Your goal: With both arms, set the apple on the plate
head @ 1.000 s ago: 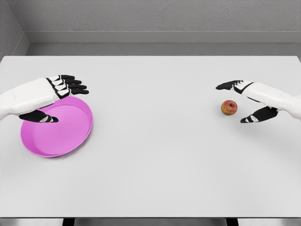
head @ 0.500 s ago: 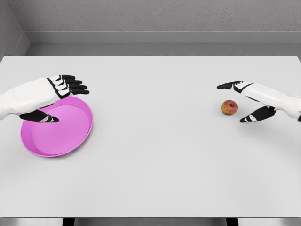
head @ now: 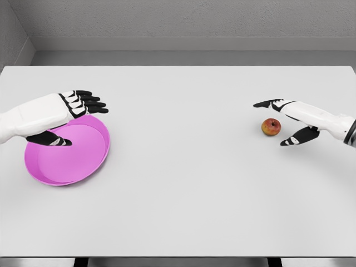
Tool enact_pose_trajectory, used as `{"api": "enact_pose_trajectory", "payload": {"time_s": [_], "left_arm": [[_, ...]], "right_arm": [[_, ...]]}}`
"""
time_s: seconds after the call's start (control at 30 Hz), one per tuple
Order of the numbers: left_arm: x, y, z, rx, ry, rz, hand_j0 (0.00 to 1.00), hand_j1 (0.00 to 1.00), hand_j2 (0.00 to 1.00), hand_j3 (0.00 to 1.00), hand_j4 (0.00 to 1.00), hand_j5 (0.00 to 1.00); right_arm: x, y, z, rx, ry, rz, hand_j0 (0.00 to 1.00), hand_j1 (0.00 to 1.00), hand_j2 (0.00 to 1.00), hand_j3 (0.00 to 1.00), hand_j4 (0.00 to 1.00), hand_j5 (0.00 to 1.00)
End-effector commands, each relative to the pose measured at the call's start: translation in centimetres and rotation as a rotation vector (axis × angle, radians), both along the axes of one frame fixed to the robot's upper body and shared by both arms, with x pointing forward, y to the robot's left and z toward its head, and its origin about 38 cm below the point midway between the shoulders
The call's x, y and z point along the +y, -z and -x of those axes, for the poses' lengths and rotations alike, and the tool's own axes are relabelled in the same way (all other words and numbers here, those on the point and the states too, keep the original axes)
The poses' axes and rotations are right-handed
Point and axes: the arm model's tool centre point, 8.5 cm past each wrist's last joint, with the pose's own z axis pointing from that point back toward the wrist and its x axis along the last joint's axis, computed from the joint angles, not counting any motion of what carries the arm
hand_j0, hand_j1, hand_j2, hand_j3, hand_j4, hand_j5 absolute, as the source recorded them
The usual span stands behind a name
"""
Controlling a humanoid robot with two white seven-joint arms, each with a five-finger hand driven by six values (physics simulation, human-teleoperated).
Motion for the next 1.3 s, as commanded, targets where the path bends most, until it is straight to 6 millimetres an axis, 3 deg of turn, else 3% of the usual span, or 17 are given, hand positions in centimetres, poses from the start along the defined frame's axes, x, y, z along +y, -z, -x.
{"api": "enact_pose_trajectory", "payload": {"time_s": [0.0, 0.37, 1.27], "left_arm": [[0.0, 0.1, 0.1, 0.008, 0.001, 0.003, 1.00, 1.00, 1.00, 1.00, 1.00, 1.00], [-0.1, 0.2, 0.1, 0.010, 0.002, 0.003, 1.00, 1.00, 1.00, 1.00, 1.00, 1.00], [-0.3, 0.3, 0.0, 0.013, 0.006, 0.004, 1.00, 1.00, 1.00, 1.00, 1.00, 1.00]], "right_arm": [[-0.4, 2.0, 0.0, 0.061, 0.016, 0.014, 1.00, 1.00, 1.00, 1.00, 1.00, 1.00], [-0.1, 3.2, -1.2, 0.076, 0.037, 0.062, 1.00, 1.00, 1.00, 1.00, 1.00, 1.00], [-0.7, 2.7, -2.7, 0.070, 0.072, 0.071, 0.98, 0.98, 0.98, 0.98, 0.98, 0.98]]}}
